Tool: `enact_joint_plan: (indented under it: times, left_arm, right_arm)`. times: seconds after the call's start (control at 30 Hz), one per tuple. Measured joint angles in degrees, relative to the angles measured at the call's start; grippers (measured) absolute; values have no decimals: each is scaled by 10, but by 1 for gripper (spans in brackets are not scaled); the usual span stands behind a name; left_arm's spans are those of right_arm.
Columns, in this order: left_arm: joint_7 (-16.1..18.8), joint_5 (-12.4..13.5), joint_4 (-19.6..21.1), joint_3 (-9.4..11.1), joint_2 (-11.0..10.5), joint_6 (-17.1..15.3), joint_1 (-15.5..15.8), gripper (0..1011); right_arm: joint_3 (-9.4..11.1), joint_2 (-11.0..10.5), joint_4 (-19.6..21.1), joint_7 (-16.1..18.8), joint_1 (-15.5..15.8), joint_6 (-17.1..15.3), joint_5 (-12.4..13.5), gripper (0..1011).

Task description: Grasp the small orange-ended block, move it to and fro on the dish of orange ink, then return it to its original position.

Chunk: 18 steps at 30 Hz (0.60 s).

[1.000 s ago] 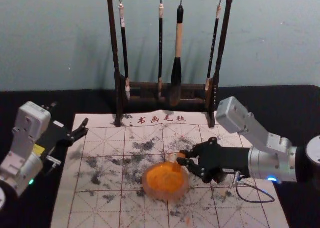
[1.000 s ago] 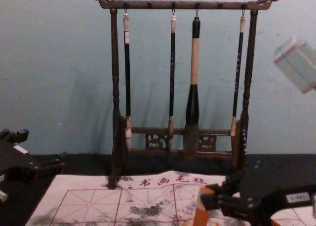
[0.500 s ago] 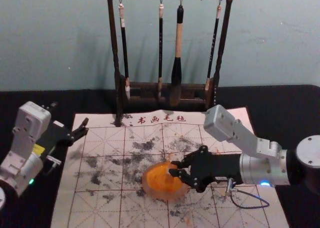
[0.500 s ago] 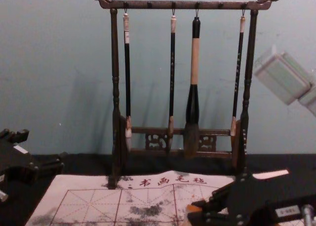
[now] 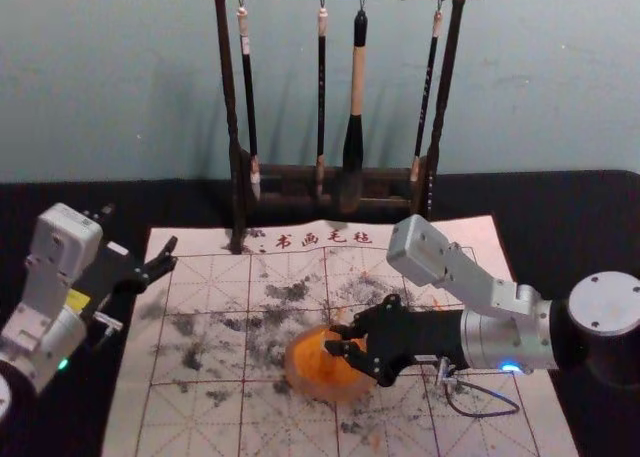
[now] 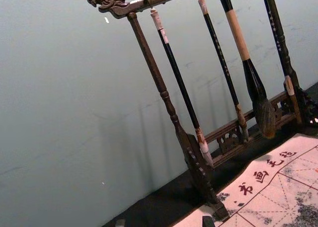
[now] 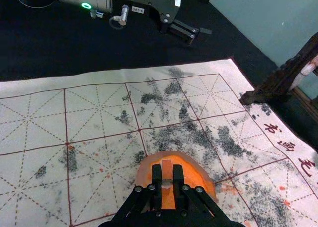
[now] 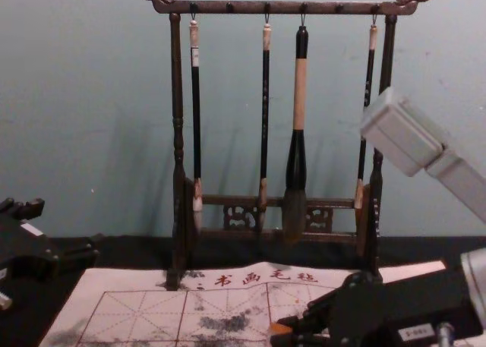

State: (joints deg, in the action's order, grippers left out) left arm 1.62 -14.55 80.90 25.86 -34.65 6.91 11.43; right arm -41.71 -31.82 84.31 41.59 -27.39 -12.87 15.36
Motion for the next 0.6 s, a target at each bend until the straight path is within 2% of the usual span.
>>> enact_joint_plan:
  times: [0.6]
  left_arm:
    - [0,0,0,0,0,0,0,1002]
  right_arm:
    - [-3,14,-32,4,-21,5,-9,101]
